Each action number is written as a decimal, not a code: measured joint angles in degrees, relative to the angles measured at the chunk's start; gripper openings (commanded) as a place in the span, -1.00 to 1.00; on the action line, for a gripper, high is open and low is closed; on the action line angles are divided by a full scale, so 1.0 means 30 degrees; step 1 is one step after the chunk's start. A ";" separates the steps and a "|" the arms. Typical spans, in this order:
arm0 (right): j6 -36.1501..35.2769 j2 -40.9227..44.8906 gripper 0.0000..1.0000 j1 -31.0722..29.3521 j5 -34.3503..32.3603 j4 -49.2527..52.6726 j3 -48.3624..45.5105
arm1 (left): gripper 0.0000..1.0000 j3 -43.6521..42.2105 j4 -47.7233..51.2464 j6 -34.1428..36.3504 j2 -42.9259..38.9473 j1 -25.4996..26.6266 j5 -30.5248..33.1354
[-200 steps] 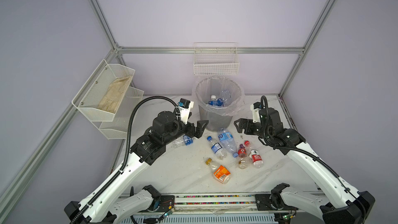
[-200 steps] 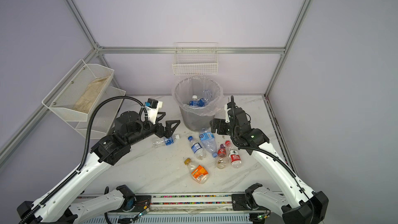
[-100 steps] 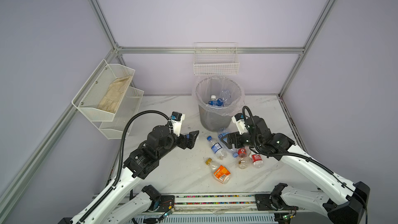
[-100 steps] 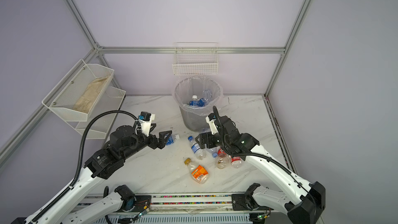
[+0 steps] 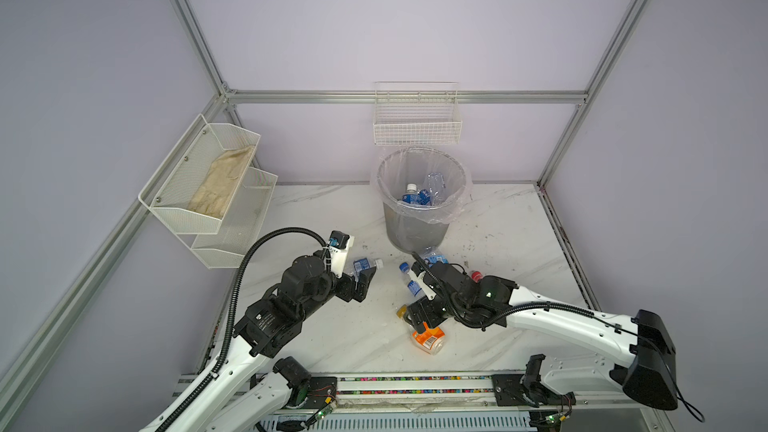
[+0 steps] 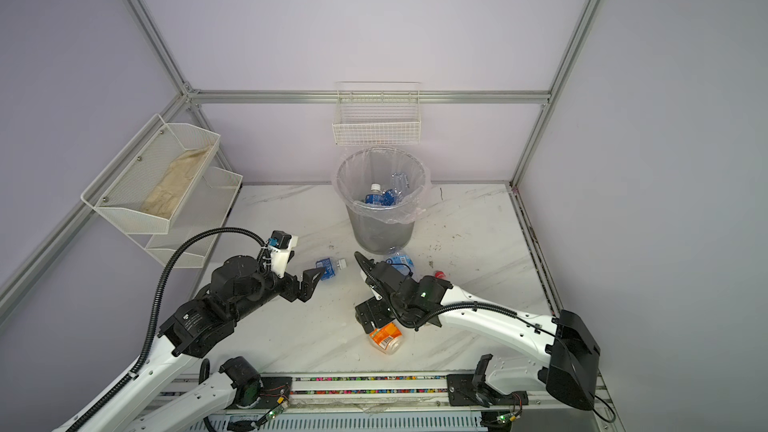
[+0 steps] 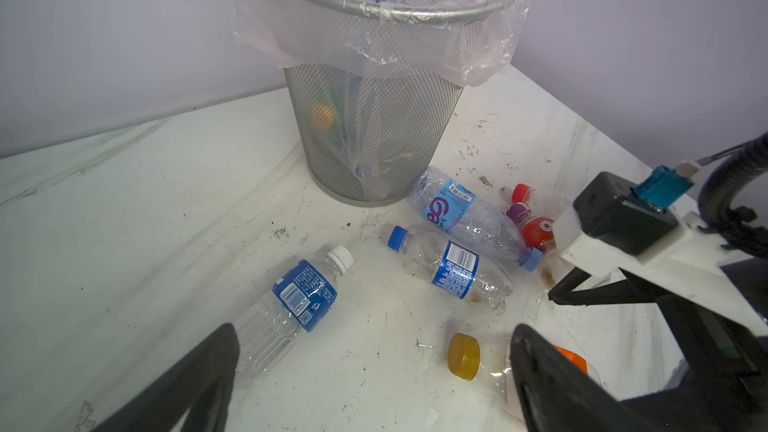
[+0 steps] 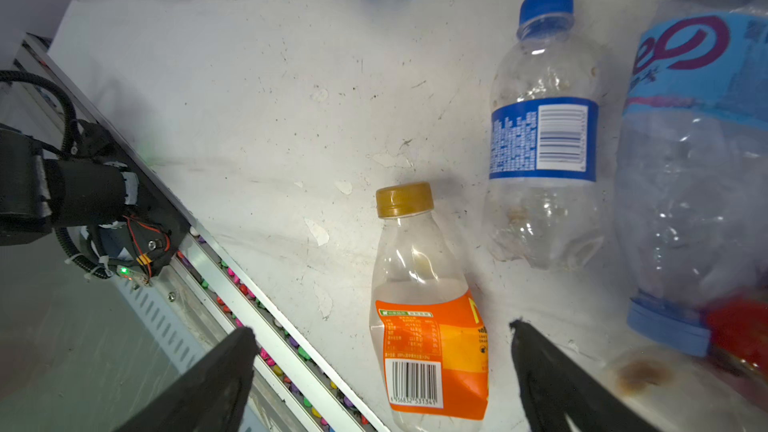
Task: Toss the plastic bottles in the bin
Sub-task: 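Lower the right gripper onto the yellow-capped orange-labelled bottle while the left gripper lowers, then close the right gripper around the orange-labelled bottle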
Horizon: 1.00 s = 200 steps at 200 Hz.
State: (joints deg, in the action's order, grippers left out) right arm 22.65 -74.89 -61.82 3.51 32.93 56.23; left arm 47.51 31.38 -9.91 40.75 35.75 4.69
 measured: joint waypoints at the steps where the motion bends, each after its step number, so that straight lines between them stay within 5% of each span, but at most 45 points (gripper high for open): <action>1: 0.0000 -0.0044 0.95 -0.0015 -0.0007 0.0000 0.0000 | 1.00 -0.0044 0.0000 0.0015 -0.0015 0.0000 0.0022; 131: 0.0372 -0.5450 0.95 -0.1224 -0.2004 0.0772 0.0000 | 0.99 -0.1719 -0.0350 0.0393 -0.1239 -0.0007 0.1224; 200: 0.0568 -0.5909 0.95 -0.1268 -0.2397 0.0758 -0.0262 | 1.00 -0.1749 -0.0444 0.0386 -0.1253 0.0000 0.1231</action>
State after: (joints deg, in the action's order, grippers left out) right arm 24.36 -92.62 -65.63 -3.68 35.20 55.44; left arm 42.26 30.04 -8.75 36.99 35.75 8.38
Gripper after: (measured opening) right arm 0.974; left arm 0.998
